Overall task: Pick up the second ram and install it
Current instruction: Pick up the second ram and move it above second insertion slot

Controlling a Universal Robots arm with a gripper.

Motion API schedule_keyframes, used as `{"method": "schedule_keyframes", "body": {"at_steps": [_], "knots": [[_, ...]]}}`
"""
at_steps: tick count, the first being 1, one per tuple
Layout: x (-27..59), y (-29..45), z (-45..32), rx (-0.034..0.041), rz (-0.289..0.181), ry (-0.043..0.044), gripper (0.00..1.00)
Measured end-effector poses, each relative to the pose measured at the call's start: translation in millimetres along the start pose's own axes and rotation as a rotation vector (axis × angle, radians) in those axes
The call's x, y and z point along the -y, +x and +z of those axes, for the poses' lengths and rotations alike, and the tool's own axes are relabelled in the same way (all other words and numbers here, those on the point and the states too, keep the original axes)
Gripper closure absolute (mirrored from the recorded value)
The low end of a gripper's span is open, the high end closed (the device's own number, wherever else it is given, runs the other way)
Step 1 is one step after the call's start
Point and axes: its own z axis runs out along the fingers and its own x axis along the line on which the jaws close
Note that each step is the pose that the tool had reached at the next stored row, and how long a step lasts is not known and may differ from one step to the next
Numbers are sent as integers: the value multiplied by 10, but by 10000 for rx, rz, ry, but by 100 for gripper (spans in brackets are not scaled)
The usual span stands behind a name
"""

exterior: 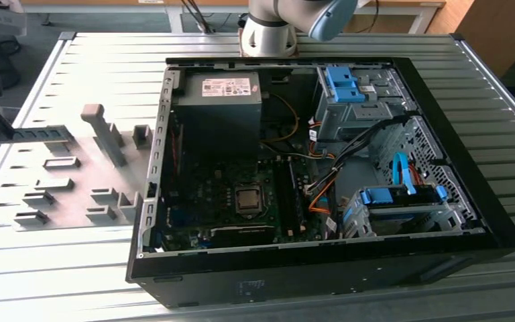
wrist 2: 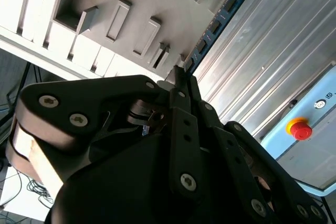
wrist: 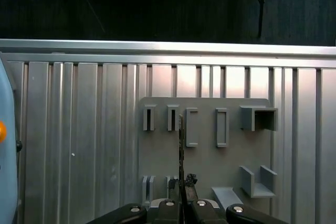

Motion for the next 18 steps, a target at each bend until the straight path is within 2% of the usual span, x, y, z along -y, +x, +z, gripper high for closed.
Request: {"method": "schedule_keyframes", "body": {"at_steps": [7,18], "knots": [[-1,-3,-149,0,-1,-1,86],[-3,-10,-463,-1,0,-1,86]]}}
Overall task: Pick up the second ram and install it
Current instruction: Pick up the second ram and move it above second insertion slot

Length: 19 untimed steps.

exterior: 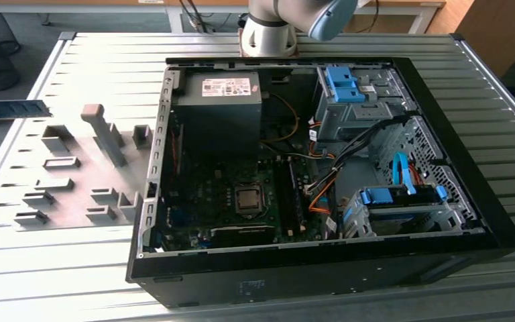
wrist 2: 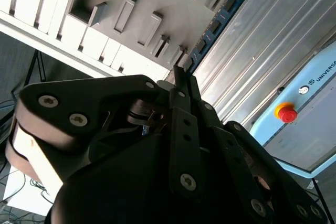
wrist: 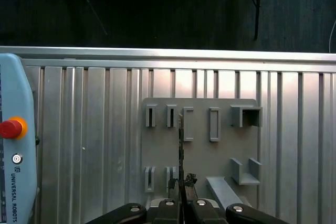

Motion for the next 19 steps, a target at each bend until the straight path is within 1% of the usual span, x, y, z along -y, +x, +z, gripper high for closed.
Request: {"method": "schedule_keyframes", "body": {"at_steps": [5,6,13,19], "knots": [[-1,-3,-133,0,0,0,86],[-1,-3,-149,0,0,0,86],[3,-4,-160,-1,0,-2,86],[41,-4,-160,0,0,-1,86]]}}
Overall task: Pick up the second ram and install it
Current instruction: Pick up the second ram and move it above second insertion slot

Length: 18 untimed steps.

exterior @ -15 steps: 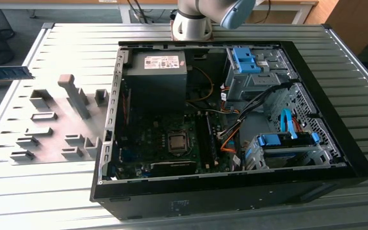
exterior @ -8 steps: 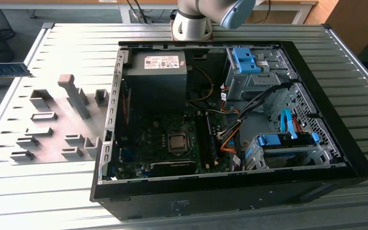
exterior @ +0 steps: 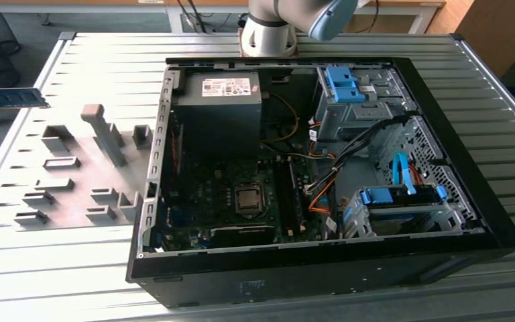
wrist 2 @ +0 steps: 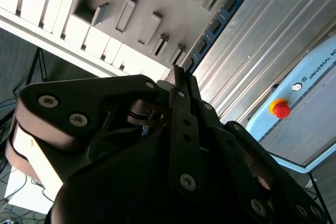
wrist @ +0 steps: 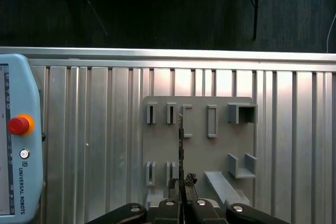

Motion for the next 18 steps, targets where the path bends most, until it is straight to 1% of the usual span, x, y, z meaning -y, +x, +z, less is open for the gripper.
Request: {"method": "schedule_keyframes", "body": {"at_steps": [18], "knots": [[106,1,0,-1,0,1,86]]}}
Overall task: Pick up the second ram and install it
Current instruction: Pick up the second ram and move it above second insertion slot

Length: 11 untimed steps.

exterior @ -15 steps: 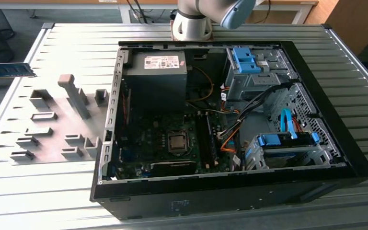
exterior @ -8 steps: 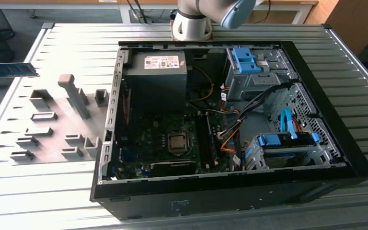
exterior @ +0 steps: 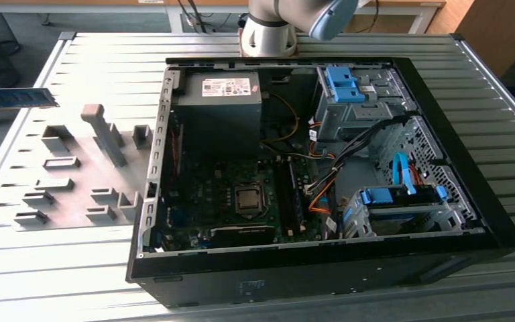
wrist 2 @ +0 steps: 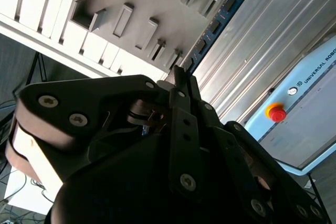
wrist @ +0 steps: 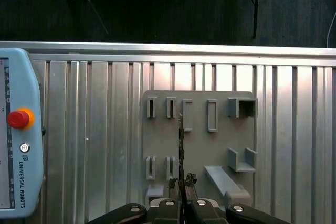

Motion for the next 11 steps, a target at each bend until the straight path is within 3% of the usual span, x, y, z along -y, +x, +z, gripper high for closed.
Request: {"method": "schedule_keyframes", "body": {"at_steps": [11], "knots": [[74,0,0,1,1,0,86]]}}
